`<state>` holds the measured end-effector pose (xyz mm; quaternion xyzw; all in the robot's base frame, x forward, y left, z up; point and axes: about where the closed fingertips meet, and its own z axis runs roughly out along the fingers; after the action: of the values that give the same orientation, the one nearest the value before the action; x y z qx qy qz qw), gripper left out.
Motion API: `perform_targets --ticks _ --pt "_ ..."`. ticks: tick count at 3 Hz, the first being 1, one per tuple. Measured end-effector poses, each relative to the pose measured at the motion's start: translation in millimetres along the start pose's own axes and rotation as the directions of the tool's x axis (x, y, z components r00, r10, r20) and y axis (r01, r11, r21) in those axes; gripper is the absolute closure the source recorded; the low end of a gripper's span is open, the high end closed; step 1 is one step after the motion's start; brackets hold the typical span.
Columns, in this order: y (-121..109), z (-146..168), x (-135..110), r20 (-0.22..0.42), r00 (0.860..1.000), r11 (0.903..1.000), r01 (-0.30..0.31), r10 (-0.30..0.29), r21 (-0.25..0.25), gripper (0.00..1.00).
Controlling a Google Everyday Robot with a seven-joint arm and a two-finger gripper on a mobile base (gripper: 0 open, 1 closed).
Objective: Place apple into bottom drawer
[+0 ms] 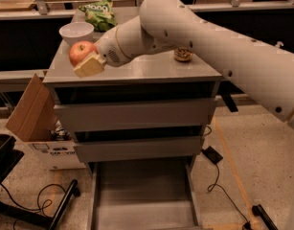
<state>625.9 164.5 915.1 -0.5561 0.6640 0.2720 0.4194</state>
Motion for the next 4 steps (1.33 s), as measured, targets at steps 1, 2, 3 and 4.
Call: perform_targets --ticks 1,2,3,4 --pt "40.2 -4.2 34.8 -0.009 0.999 0.9994 -0.033 0.033 0.010 1.00" --pt "72.2 8.4 101.2 -0.031 0.997 0.9977 -0.067 0.067 0.005 1.00" --pt "79.7 25.4 161.8 -0.038 0.994 0.9951 -0.099 0.099 0.010 1.00" --pt "76.6 33.3 218.0 -0.029 0.984 0.9830 -0.173 0.175 0.062 1.00"
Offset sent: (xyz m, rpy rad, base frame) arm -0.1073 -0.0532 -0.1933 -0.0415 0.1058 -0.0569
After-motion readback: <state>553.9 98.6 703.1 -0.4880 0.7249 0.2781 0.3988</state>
